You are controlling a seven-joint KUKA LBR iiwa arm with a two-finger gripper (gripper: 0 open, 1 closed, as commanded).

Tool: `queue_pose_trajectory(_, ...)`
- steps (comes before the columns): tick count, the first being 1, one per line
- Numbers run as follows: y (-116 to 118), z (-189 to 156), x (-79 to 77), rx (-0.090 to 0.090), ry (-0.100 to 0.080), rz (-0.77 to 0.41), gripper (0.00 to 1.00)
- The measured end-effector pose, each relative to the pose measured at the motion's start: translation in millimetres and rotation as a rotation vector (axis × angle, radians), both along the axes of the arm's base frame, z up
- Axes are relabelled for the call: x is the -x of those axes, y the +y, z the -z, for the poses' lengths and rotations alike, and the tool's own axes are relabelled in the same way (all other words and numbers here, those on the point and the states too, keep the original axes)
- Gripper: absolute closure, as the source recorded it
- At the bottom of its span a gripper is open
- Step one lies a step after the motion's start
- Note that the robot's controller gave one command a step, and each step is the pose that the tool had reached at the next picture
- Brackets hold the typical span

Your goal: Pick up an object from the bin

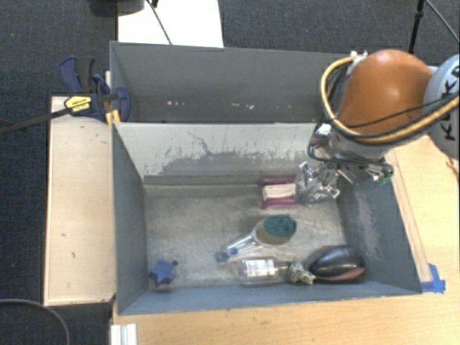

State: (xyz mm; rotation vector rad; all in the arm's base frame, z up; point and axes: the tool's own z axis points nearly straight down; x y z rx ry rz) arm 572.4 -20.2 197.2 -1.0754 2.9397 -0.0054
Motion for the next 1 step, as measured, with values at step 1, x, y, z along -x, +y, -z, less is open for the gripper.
queue_pose_trajectory(1, 0.0, 5.0, 1.6, -0.001, 0.009, 0.002, 0.00)
